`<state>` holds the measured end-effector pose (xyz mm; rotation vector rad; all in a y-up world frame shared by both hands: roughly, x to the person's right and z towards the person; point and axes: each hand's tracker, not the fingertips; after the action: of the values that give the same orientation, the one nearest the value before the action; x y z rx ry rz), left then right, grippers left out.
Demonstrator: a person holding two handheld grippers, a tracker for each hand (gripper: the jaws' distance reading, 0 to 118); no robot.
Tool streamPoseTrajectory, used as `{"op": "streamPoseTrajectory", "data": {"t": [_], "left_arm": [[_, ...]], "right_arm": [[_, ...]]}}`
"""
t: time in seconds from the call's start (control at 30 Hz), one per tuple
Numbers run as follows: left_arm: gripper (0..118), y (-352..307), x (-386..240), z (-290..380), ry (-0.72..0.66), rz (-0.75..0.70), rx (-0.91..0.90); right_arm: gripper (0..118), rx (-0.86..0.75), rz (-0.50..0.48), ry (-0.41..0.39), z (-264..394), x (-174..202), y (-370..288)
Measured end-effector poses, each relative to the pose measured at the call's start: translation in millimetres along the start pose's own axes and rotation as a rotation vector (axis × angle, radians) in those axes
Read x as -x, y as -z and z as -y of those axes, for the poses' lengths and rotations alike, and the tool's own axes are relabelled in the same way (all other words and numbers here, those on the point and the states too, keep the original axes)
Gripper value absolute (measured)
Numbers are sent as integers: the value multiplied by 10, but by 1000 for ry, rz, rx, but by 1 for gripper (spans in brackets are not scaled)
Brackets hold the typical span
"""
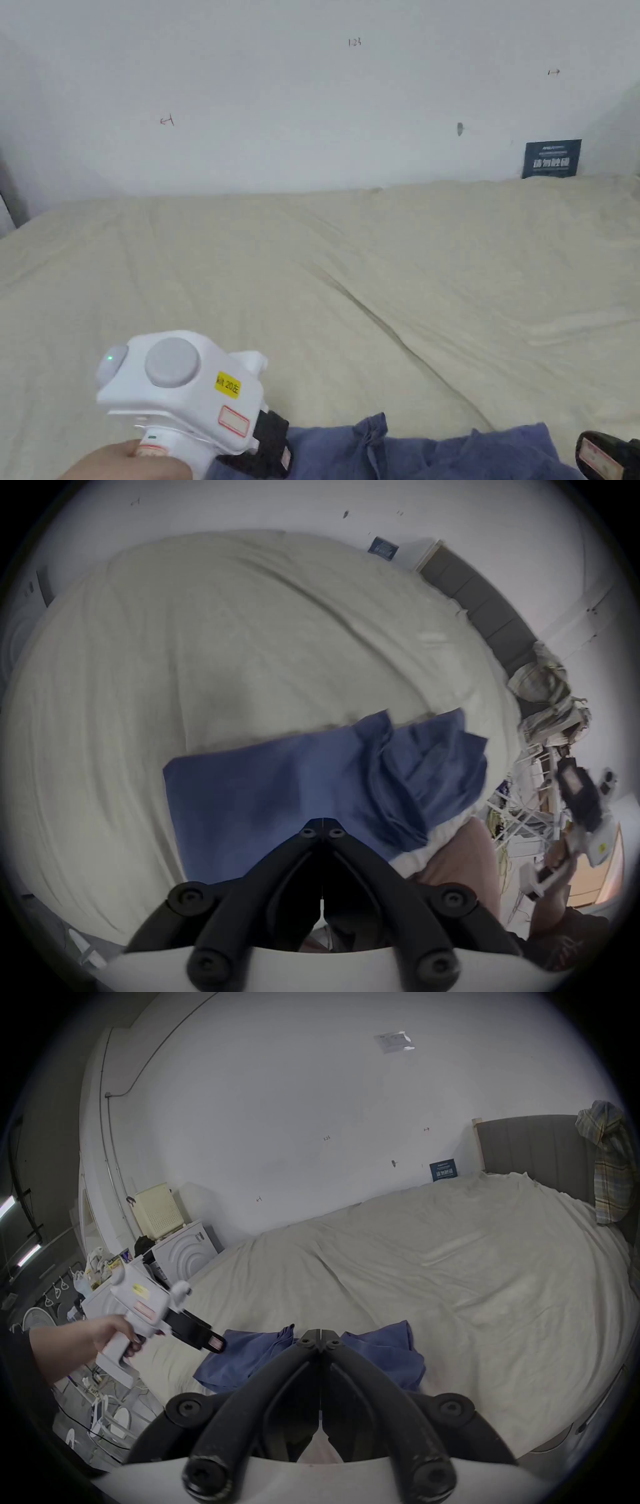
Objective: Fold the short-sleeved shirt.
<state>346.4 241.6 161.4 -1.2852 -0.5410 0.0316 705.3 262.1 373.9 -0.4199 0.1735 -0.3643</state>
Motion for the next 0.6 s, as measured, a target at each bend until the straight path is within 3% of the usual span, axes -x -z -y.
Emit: {"op": "streamPoseTrajectory", "data": {"t": [0.23,0.43,0.5,0.6], "left_arm": [[0,705,-408,-53,175,-5,-28],[0,813,-672,-133,180,-5,-73],[0,731,-651,-161,112,116,-92],[0,564,-539,-171,8,520,-124]], "right_arm": [[0,12,15,7,-30,-5,-47],[0,24,40,-12,-18,-20,-44],[0,32,33,-2,-2,-2,-32],[0,38,29,-1,13,27,1]]}}
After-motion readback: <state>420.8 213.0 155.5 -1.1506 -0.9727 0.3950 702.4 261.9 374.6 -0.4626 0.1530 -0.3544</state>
